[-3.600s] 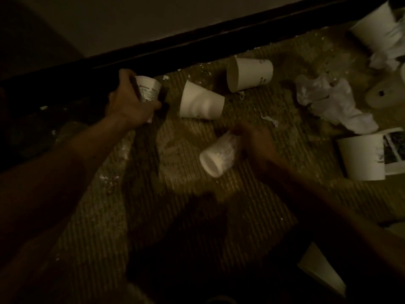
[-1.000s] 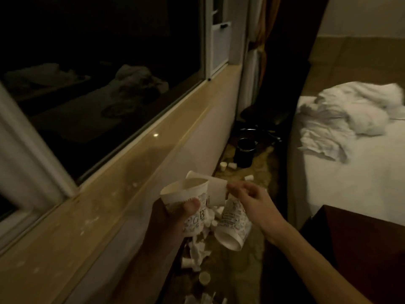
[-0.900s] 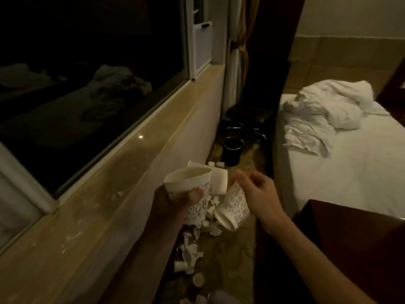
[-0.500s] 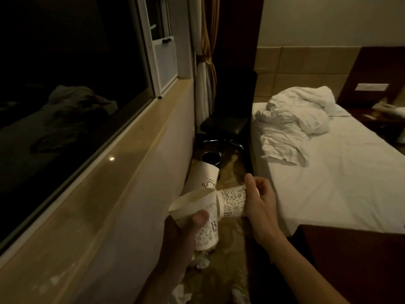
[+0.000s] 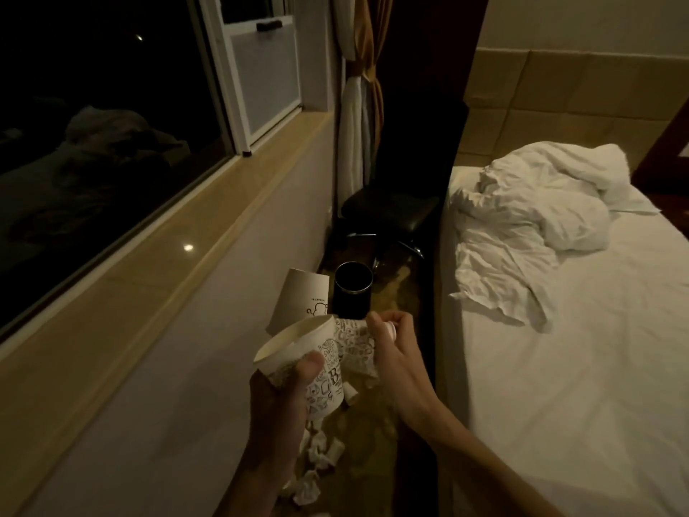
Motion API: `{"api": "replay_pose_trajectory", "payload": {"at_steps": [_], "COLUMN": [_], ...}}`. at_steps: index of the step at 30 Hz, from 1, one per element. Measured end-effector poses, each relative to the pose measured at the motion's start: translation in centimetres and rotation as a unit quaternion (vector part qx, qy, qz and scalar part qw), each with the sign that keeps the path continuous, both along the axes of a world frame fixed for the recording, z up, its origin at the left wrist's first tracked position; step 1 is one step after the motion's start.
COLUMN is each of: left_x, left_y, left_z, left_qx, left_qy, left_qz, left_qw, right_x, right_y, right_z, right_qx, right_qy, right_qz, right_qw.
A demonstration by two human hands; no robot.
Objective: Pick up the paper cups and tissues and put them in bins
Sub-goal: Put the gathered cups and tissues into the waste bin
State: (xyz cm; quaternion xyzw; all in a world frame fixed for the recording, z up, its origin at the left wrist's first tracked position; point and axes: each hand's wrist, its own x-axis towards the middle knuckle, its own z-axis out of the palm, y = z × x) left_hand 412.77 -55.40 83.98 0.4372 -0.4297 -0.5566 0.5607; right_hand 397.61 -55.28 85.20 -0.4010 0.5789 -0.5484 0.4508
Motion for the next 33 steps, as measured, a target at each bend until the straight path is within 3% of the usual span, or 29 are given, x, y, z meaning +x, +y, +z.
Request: {"api": "replay_pose_trajectory", "payload": {"at_steps": [10,21,28,33], "left_x": [-5.2,-8.5,-9.2,-10.1], "left_y": [-12.9,-27.1,-36.7,-43.0], "left_z": [-4.9,-11.7,-12.3,-14.4], "left_qx": [0.079,0.282,0.277,0.294], "left_qy": [0.012,0.061,0.053,0.106], "left_qz": [-0.014,-0.033,-0.015,0.009], "left_qw": [0.997,0.957,0.959,0.95], "right_x": [-7.7,-14.4,-18.5,-22.6], "right_y": [-8.9,-23.9,-33.0,-41.3], "right_z": [-5.2,-7.7,-9.8,-11.9], "right_qx": [0.119,0.242,0.261,0.271], "right_qy": [-0.093,-0.061,-0.03,0.003], "right_qz": [0.103,0.067,-0.03,0.012], "right_qw": [0.983,0.966,0.965,0.963]}}
